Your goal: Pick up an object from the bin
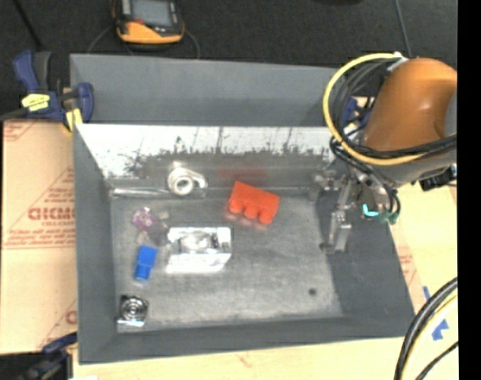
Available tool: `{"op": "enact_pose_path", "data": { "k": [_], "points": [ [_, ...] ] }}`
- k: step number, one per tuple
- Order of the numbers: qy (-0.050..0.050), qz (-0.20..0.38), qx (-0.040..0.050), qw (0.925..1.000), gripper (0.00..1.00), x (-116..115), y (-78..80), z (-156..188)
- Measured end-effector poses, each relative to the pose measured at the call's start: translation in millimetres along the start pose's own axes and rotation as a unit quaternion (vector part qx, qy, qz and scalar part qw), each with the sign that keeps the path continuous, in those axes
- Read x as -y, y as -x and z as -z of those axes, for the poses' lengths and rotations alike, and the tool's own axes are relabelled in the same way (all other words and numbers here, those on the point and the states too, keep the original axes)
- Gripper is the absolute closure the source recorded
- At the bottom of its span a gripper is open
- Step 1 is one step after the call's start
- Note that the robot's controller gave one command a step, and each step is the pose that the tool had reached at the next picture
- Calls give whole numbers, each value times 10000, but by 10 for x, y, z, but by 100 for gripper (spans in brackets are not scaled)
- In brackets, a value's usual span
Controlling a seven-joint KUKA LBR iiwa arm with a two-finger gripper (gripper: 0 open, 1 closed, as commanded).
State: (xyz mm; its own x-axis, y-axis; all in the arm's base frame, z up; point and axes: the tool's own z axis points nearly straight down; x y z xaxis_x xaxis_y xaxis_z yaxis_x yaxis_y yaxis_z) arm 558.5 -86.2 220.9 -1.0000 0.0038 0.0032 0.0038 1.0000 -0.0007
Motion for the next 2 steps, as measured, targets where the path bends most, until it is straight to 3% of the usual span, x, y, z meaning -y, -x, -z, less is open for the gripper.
{"op": "enact_pose_path", "data": {
  "k": [1,2],
  "points": [
    [10,-677,90,9977,0,-520,816,-1501],
    [16,-1367,59,9906,0,-740,733,-1186]
  ]
}}
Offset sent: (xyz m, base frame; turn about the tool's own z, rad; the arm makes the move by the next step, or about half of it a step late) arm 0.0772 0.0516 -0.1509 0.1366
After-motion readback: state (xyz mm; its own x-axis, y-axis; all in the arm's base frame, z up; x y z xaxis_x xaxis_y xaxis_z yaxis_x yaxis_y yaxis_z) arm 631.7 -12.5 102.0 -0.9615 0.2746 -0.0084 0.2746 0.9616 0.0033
